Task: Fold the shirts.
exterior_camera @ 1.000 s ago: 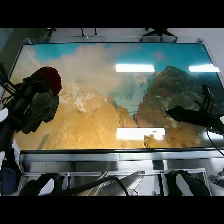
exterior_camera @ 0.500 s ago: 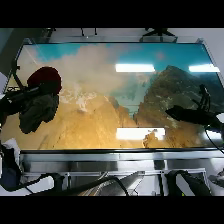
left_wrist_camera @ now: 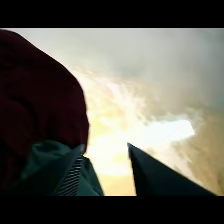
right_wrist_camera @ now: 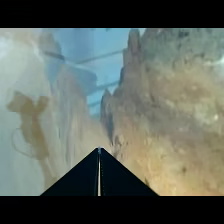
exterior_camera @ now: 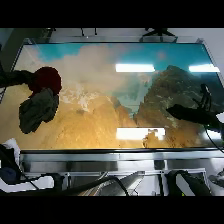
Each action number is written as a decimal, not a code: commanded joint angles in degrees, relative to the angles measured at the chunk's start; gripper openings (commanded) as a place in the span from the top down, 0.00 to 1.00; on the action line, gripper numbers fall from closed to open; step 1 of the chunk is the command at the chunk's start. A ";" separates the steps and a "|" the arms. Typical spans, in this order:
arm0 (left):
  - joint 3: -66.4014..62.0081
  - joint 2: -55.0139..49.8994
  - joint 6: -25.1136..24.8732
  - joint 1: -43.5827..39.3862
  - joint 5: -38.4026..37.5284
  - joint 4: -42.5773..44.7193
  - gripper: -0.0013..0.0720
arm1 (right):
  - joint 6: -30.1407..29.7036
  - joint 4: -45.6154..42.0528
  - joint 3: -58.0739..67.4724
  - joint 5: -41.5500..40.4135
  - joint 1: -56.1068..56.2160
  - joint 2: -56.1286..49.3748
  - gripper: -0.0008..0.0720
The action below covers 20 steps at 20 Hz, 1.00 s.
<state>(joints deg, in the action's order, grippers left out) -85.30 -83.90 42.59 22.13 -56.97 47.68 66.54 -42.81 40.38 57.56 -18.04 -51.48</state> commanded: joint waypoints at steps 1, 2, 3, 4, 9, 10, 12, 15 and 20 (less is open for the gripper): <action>-8.57 -4.94 2.73 -3.43 13.29 13.38 0.46 | 0.04 0.00 0.04 -4.35 0.04 -0.39 0.66; -10.49 -7.21 3.93 -3.85 14.95 15.15 0.46 | 0.04 0.00 0.04 -5.18 0.04 -0.92 0.62; -12.90 -10.08 6.88 -3.87 15.17 17.31 0.40 | 0.04 -0.02 0.04 -5.77 0.04 -1.60 0.62; -15.17 -12.98 10.99 -3.67 14.93 19.67 0.07 | 0.02 -0.02 0.04 -6.32 0.04 -2.54 0.62; -26.95 -29.11 19.89 -2.60 8.22 24.44 0.02 | 0.07 0.04 0.04 -8.26 0.04 -9.29 0.34; -29.03 -31.87 19.91 -2.80 6.73 24.35 0.02 | 0.07 0.07 0.04 -8.24 0.11 -10.80 0.34; -31.91 -36.54 20.13 -3.54 4.70 24.37 0.02 | 0.07 0.28 0.04 -8.26 0.55 -13.73 0.34; -31.39 -38.97 20.11 -4.26 4.61 24.41 0.02 | 0.04 0.63 0.04 -8.90 1.57 -16.87 0.34; -30.80 -37.31 22.23 -4.35 3.23 24.30 0.86 | 0.00 1.05 0.07 -9.70 2.12 -17.75 0.36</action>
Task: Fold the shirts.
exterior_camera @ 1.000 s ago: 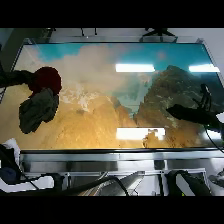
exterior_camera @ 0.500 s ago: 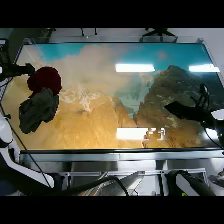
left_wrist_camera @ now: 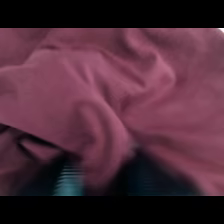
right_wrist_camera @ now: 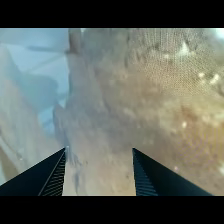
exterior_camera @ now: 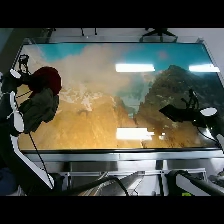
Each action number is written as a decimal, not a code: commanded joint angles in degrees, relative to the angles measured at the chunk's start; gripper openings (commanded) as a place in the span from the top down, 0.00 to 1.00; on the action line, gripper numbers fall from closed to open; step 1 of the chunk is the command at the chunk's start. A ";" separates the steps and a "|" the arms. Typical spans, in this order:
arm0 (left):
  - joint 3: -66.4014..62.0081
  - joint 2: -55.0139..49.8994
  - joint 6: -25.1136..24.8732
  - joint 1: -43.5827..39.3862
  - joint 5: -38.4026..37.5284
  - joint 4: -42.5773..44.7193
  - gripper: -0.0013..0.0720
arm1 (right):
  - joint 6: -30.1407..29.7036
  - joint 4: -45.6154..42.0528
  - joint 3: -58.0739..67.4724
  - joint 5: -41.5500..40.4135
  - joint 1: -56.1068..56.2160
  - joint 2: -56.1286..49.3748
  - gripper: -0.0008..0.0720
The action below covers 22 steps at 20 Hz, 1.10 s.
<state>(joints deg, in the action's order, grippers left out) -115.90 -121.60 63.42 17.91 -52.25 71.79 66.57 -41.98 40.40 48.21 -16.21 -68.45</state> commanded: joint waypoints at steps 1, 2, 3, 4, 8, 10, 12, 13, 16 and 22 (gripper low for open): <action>-0.20 1.46 1.53 -0.37 -1.86 -0.13 0.96 | -0.02 0.24 0.04 -0.20 0.28 -0.79 0.36; -0.20 2.82 1.57 -0.81 -1.86 -2.08 0.96 | -0.02 0.24 0.04 -0.17 0.28 -0.79 0.36; -0.20 4.39 1.55 -0.96 -1.81 -5.92 0.96 | -0.02 0.24 0.15 -0.13 0.28 -0.79 0.36; -0.20 6.58 1.33 -1.57 -1.51 -11.58 0.96 | -0.39 0.24 0.52 0.39 0.26 -0.76 0.37; -0.20 17.05 -7.30 -6.05 -2.56 -38.88 0.96 | -2.34 0.24 5.57 4.15 0.22 0.22 0.68; -0.20 21.68 -7.41 -10.03 -6.16 -43.32 0.96 | -2.34 0.22 9.73 6.97 0.22 1.42 0.68; -0.17 25.20 -5.86 -15.17 -13.03 -42.77 0.96 | -2.36 0.17 14.75 10.95 0.22 3.08 0.68; -0.17 26.10 -3.93 -17.66 -17.05 -42.73 0.96 | -2.36 0.17 16.65 12.46 0.22 4.15 0.68; 1.16 26.43 1.14 -26.01 -27.34 -39.95 0.96 | -2.32 -0.70 18.36 13.94 0.17 8.79 0.68; 19.54 26.27 2.69 -40.19 -21.29 -26.38 0.96 | -1.38 -3.89 16.59 21.05 0.63 10.64 0.65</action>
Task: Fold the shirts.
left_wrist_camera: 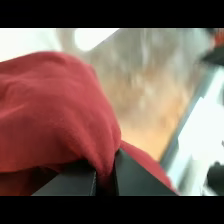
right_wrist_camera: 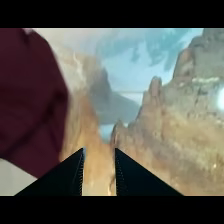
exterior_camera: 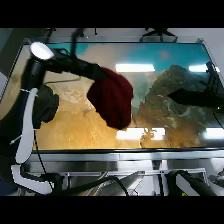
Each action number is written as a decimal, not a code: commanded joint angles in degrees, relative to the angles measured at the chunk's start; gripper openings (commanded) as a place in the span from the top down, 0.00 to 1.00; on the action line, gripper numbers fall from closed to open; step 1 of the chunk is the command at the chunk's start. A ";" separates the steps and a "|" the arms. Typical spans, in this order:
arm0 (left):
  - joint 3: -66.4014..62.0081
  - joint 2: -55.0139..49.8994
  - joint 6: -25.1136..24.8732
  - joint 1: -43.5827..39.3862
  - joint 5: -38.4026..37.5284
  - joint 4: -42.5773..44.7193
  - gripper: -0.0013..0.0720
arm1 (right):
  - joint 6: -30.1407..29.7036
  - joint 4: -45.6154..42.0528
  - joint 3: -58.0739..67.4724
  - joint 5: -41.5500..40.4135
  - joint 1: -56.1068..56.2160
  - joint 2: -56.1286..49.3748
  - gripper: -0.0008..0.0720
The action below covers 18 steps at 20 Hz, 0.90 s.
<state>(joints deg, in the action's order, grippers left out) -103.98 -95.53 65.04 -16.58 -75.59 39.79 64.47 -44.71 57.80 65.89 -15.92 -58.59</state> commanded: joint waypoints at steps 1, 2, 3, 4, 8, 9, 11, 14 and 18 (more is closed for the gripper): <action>10.05 0.15 1.03 -6.49 4.09 6.36 0.96 | 0.72 -1.07 -2.27 3.37 0.44 0.72 0.53; 11.91 0.17 1.05 -6.80 6.40 7.19 0.96 | 0.83 -1.14 -4.11 3.30 0.59 0.70 0.46; 12.72 0.15 1.03 -6.36 7.39 7.26 0.95 | 0.81 -1.11 -5.97 3.15 0.74 0.70 0.46; 12.76 0.15 1.03 -5.57 7.52 7.30 0.48 | 0.79 -1.14 -7.89 3.19 0.83 0.70 0.46; 12.07 0.46 3.15 1.07 -2.67 7.28 0.06 | 0.04 -1.11 -14.73 1.49 3.96 0.68 0.45; 12.22 0.44 4.92 2.93 -6.34 7.52 0.06 | -0.07 -1.09 -16.37 -0.44 5.95 0.46 0.36; 15.45 0.83 7.58 6.03 -11.74 8.68 0.06 | -0.02 -1.05 -18.49 -4.74 11.26 -1.55 0.25; 27.23 3.04 8.00 5.79 -10.05 8.20 0.06 | -1.31 1.73 -18.60 -11.47 20.17 -8.50 0.25; 39.74 2.45 3.63 -1.18 3.76 1.01 0.06 | -4.74 5.14 -17.00 -16.17 25.81 -18.73 0.27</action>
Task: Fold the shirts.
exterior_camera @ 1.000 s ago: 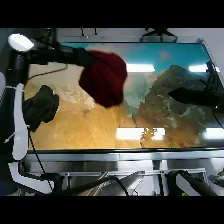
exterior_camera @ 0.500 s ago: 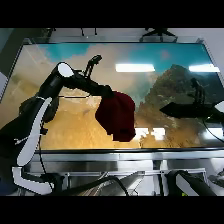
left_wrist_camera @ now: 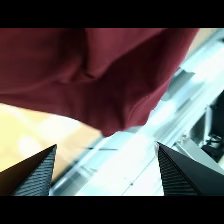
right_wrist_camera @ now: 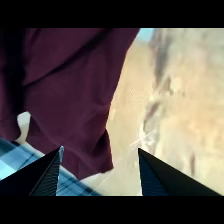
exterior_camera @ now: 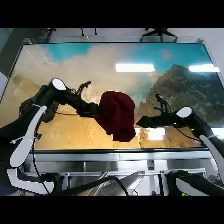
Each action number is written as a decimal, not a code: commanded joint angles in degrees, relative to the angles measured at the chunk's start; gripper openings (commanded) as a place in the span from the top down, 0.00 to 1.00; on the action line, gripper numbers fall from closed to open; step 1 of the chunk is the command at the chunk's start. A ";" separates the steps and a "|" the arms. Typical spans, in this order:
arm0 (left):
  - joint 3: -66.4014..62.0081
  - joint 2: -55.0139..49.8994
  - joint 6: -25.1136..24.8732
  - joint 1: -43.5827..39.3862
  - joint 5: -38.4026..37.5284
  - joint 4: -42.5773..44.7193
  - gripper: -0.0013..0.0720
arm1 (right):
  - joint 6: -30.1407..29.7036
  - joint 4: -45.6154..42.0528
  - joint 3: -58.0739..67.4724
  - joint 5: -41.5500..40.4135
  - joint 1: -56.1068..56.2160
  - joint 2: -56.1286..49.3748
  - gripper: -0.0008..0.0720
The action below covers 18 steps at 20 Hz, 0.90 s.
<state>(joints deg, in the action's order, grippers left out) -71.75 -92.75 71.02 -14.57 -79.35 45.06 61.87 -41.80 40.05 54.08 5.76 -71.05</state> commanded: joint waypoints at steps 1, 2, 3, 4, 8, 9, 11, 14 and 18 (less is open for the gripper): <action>8.26 -1.51 -2.80 -4.90 10.43 -5.01 0.06 | -2.14 2.49 1.79 -4.33 4.26 -8.22 0.28; 8.46 -2.75 -3.06 -6.08 12.37 -5.25 0.06 | -2.62 2.69 2.69 -4.35 4.35 -9.62 0.27; 8.22 -4.07 -3.15 -6.99 13.42 -5.16 0.06 | -3.65 3.74 3.41 -4.35 4.44 -10.82 0.28; 7.48 -5.22 -3.52 -7.41 13.75 -5.14 0.09 | -4.79 5.44 3.85 -4.31 4.46 -11.85 0.28; 1.81 -8.68 -3.50 -7.45 13.92 -5.14 0.09 | -9.11 12.02 3.89 -4.17 4.46 -15.13 0.34; 0.70 -9.25 -3.50 -7.45 13.88 -5.14 0.24 | -10.56 13.62 3.89 -4.17 4.46 -15.63 0.41; -1.60 -10.71 -3.54 -7.45 12.63 -5.14 0.80 | -12.61 16.02 3.91 -3.89 4.46 -16.09 0.65; -6.25 -11.30 -3.56 -7.28 8.09 -4.98 0.96 | -15.12 16.96 5.42 0.52 4.26 -15.61 0.96; -14.12 -8.33 -2.73 -5.14 -0.52 -3.93 0.96 | -15.21 14.32 11.26 5.49 0.00 -9.92 0.96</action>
<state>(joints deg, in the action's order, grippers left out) -81.23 -102.69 67.55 -20.88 -74.02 40.66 47.51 -26.52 47.75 55.40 8.49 -84.33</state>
